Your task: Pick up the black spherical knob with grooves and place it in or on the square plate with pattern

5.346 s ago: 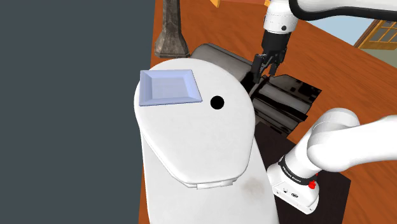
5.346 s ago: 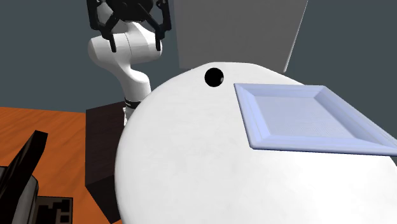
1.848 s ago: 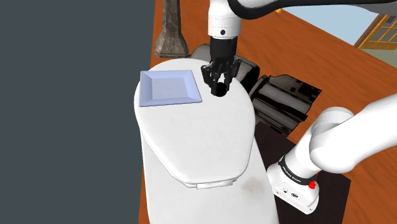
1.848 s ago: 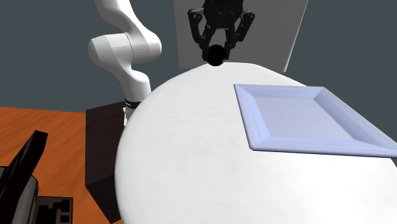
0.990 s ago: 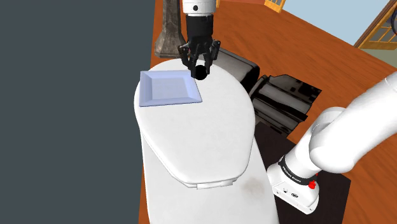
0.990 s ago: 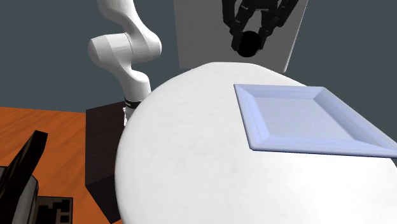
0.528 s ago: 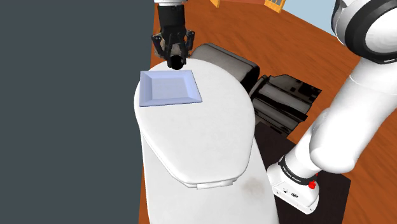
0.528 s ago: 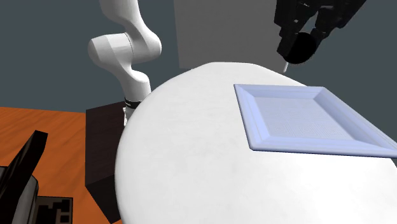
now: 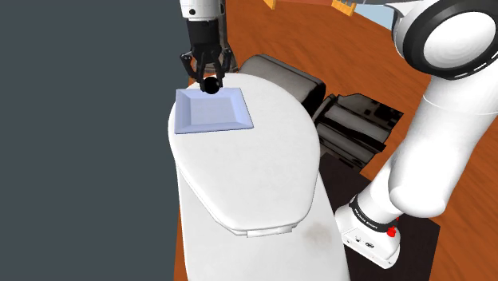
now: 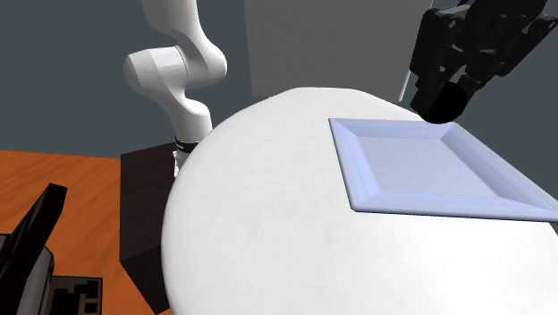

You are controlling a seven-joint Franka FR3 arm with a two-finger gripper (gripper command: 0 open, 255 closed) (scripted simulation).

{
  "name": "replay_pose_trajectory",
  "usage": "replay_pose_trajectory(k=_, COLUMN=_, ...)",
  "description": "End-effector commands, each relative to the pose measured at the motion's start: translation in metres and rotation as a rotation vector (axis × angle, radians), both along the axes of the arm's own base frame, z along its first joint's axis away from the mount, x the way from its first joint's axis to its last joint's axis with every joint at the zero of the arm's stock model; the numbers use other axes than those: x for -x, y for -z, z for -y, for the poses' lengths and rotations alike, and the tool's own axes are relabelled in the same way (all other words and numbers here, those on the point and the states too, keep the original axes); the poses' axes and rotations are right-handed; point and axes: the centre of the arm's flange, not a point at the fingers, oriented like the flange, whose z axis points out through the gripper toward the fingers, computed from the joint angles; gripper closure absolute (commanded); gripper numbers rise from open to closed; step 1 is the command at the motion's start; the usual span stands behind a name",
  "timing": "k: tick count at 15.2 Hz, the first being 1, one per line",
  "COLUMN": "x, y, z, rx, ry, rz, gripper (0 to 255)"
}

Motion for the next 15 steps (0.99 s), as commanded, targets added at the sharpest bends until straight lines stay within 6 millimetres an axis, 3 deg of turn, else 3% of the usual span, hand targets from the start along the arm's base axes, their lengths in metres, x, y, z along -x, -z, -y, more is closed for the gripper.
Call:
replay_pose_trajectory(k=1, x=0.000, y=0.010, z=0.000, rx=0.000, ry=0.000, rz=0.001, gripper=255)
replay_pose_trajectory(k=8, x=0.000, y=0.045, z=0.000, rx=0.000, ry=0.000, rz=0.001, gripper=255)
replay_pose_trajectory(k=15, x=0.000, y=0.045, z=0.000, rx=0.000, ry=0.000, rz=0.001, gripper=255)
